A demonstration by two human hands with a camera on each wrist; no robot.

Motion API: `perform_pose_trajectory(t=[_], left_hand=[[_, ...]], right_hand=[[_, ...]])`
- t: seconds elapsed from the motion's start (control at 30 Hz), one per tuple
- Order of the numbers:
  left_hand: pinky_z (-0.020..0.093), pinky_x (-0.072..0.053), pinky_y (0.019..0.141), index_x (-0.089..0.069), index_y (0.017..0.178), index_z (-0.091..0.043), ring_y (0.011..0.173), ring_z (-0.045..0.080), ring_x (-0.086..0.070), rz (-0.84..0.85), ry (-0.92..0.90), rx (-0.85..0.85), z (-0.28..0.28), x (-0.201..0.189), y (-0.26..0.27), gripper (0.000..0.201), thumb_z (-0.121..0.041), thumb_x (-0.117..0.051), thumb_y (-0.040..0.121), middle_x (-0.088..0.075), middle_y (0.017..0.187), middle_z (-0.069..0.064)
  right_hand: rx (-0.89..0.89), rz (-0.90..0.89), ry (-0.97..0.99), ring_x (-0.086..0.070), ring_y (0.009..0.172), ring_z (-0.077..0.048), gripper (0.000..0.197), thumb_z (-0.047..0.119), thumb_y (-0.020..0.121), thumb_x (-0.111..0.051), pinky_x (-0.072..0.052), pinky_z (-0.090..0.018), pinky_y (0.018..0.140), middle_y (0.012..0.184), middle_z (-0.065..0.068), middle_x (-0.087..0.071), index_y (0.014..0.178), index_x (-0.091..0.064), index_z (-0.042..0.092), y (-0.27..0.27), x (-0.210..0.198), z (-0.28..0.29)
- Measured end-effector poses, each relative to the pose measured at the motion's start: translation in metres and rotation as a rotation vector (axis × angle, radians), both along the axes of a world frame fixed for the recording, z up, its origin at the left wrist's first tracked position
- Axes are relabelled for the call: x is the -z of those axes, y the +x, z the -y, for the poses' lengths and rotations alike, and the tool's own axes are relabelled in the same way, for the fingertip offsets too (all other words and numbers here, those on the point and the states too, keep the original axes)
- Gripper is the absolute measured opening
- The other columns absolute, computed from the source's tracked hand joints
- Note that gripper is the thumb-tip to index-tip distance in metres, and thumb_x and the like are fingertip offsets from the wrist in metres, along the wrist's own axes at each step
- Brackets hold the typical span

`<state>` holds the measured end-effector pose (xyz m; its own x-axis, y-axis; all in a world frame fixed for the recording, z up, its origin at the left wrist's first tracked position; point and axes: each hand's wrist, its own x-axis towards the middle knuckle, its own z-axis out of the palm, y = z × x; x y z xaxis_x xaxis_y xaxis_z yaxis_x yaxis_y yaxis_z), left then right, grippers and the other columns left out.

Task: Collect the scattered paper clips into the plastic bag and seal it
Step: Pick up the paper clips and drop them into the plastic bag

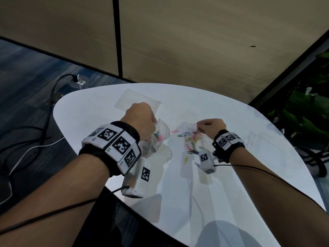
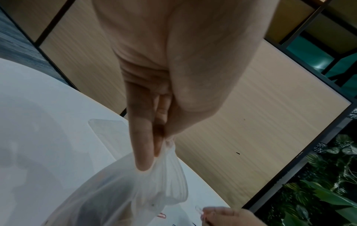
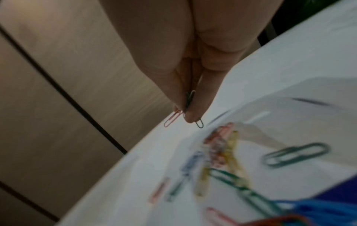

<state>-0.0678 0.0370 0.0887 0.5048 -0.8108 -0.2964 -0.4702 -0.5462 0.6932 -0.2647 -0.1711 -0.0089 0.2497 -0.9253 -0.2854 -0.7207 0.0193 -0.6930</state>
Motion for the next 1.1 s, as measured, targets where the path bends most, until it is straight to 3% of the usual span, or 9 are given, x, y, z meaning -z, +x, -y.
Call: perform_pose_trajectory(t=[0.1, 0.2, 0.3, 0.47, 0.63, 0.73, 0.83, 0.93, 1.1], left_hand=[[0.043, -0.063, 0.081, -0.075, 0.100, -0.008, 0.088, 0.035, -0.074, -0.004, -0.004, -0.004, 0.001, 0.001, -0.001, 0.021, -0.001, -0.059, 0.089, -0.074, 0.091, 0.015], [0.043, -0.062, 0.082, -0.075, 0.098, -0.009, 0.089, 0.035, -0.074, 0.001, -0.001, -0.005, 0.001, 0.001, -0.002, 0.019, -0.001, -0.059, 0.090, -0.072, 0.086, 0.011], [0.042, -0.062, 0.082, -0.076, 0.095, -0.009, 0.088, 0.034, -0.074, 0.004, -0.017, -0.009, 0.001, 0.000, -0.003, 0.019, -0.002, -0.060, 0.090, -0.074, 0.089, 0.013], [0.042, -0.063, 0.077, -0.077, 0.096, -0.007, 0.076, 0.032, -0.076, -0.017, -0.023, -0.010, -0.001, -0.003, -0.004, 0.013, -0.008, -0.065, 0.090, -0.074, 0.088, 0.017], [0.042, -0.061, 0.086, -0.075, 0.101, -0.007, 0.091, 0.035, -0.073, -0.002, -0.024, -0.026, -0.005, -0.005, -0.001, 0.019, -0.005, -0.060, 0.091, -0.074, 0.097, 0.018], [0.042, -0.061, 0.086, -0.074, 0.103, -0.006, 0.094, 0.036, -0.073, 0.003, -0.009, -0.030, -0.008, -0.007, 0.002, 0.024, -0.001, -0.055, 0.090, -0.074, 0.100, 0.019], [0.042, -0.061, 0.087, -0.074, 0.104, -0.005, 0.094, 0.035, -0.073, 0.017, 0.004, -0.027, -0.010, -0.009, 0.003, 0.026, 0.001, -0.054, 0.089, -0.074, 0.101, 0.018], [0.042, -0.061, 0.086, -0.074, 0.105, -0.004, 0.094, 0.036, -0.073, 0.026, 0.010, -0.018, -0.007, -0.011, 0.001, 0.026, 0.001, -0.055, 0.089, -0.074, 0.102, 0.018], [0.041, -0.061, 0.087, -0.074, 0.105, -0.006, 0.093, 0.034, -0.073, 0.036, 0.030, -0.001, -0.006, -0.011, -0.004, 0.028, 0.002, -0.052, 0.089, -0.074, 0.101, 0.016]], right_hand=[[0.032, 0.524, 0.265, -0.072, 0.086, -0.024, 0.007, -0.002, 0.085, -0.068, -0.059, -0.031, 0.086, 0.090, -0.016, -0.074, 0.085, -0.074, 0.002, 0.015, -0.029, -0.021], [-0.153, 0.731, 0.459, -0.071, 0.083, -0.018, 0.010, -0.006, 0.089, -0.061, -0.059, -0.022, 0.081, 0.093, -0.013, -0.072, 0.096, -0.068, -0.006, 0.037, -0.061, -0.058], [-0.312, 0.663, 0.479, -0.070, 0.080, -0.018, 0.013, -0.006, 0.090, -0.059, -0.058, -0.024, 0.084, 0.092, -0.013, -0.072, 0.099, -0.069, -0.006, 0.053, -0.068, -0.092], [-0.650, 0.335, 0.211, -0.072, 0.092, -0.026, 0.024, -0.003, 0.088, -0.061, -0.057, -0.039, 0.092, 0.106, -0.014, -0.074, 0.108, -0.073, 0.005, 0.061, -0.056, -0.112], [-0.524, 0.419, 0.103, -0.073, 0.084, -0.027, 0.029, -0.011, 0.090, -0.050, -0.060, -0.040, 0.079, 0.097, -0.016, -0.074, 0.099, -0.074, 0.004, 0.059, -0.074, -0.091], [-0.489, 0.122, -0.191, -0.070, 0.100, -0.019, 0.031, 0.002, 0.094, -0.049, -0.055, -0.038, 0.093, 0.111, -0.006, -0.073, 0.109, -0.074, 0.013, 0.055, -0.057, -0.064], [-0.825, -0.392, -0.315, -0.042, 0.138, -0.020, 0.039, 0.024, 0.099, -0.046, -0.034, -0.040, 0.115, 0.152, 0.000, -0.043, 0.137, -0.054, 0.025, 0.053, -0.016, -0.060], [-1.161, -0.714, -0.456, -0.018, 0.148, -0.029, 0.053, 0.029, 0.100, -0.041, -0.031, -0.049, 0.114, 0.163, -0.004, -0.015, 0.150, -0.029, 0.018, 0.047, 0.025, -0.066], [-0.956, -0.864, -0.346, -0.003, 0.151, -0.028, 0.056, 0.037, 0.103, -0.024, -0.016, -0.058, 0.117, 0.164, 0.008, 0.000, 0.155, -0.008, 0.025, 0.016, 0.031, -0.046]])
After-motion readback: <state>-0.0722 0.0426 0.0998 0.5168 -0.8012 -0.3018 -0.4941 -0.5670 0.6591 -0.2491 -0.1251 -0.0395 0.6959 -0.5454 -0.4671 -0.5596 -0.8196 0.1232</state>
